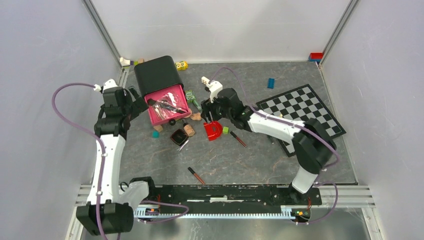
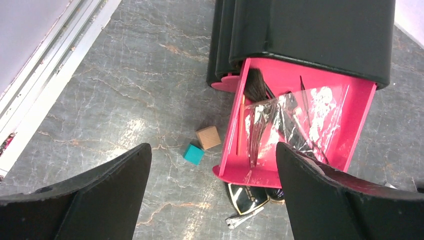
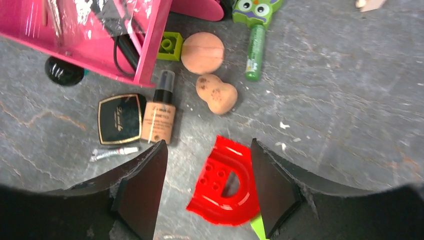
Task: Organize the makeup
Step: Pick up the makeup tool from the center of the board.
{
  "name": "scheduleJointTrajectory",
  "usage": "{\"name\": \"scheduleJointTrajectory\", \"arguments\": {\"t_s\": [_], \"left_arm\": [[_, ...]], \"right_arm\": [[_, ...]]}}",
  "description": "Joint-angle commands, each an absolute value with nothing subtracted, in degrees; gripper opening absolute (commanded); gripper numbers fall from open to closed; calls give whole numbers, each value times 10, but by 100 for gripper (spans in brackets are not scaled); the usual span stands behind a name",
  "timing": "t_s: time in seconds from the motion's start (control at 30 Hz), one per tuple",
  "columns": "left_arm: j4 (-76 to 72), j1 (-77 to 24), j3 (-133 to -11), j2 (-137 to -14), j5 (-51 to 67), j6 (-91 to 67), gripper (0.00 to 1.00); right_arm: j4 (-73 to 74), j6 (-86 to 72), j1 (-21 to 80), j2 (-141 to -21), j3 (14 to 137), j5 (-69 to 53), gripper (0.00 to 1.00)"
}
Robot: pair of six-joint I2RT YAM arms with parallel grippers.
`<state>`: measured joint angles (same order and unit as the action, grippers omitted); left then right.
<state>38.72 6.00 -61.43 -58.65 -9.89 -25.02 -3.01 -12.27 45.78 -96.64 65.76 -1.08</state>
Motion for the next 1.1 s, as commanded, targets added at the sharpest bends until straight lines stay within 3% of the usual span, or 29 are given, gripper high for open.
{"name": "scheduleJointTrajectory", "arguments": {"t_s": [0.0, 0.27, 0.7, 1.07], "left_arm": [[383, 61, -573, -534, -107, -247, 100], [377, 61, -538, -510, -111, -251, 100], [371, 61, -534, -522, -94, -255, 100], [369, 61, -534, -522, -94, -254, 100]], "right_arm": [[-37, -180, 440, -1036, 732, -67, 68], [-52, -295, 419, -1136, 790, -81, 68], [-101, -356, 407, -1225, 835, -152, 64], [-107, -362, 403, -1232, 821, -158, 39]]}}
